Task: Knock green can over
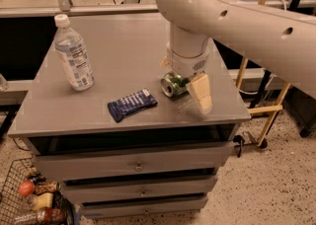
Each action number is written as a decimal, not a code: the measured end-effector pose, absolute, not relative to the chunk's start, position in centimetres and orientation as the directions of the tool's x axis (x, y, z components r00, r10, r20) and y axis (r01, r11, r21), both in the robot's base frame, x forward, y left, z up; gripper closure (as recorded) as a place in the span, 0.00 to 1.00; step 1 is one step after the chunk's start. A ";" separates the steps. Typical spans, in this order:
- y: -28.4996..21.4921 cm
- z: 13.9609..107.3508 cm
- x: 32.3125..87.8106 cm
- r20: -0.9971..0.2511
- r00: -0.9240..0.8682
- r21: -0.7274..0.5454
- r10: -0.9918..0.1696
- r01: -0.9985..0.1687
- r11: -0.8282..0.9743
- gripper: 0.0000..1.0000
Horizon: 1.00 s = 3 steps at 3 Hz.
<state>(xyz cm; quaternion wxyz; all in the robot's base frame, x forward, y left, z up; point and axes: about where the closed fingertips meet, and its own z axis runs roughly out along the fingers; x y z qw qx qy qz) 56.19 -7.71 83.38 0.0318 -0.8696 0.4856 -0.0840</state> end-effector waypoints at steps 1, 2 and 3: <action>-8.9 83.7 56.2 0.054 0.463 -0.157 -0.885 -0.871 -0.466 0.00; -11.2 84.6 56.1 -0.036 0.389 -0.192 -0.921 -0.907 -0.375 0.00; -13.3 85.6 55.8 -0.094 0.320 -0.216 -0.943 -0.931 -0.295 0.00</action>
Offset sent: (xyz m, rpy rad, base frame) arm -0.0013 -0.0642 0.0261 0.2889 0.0321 -0.2503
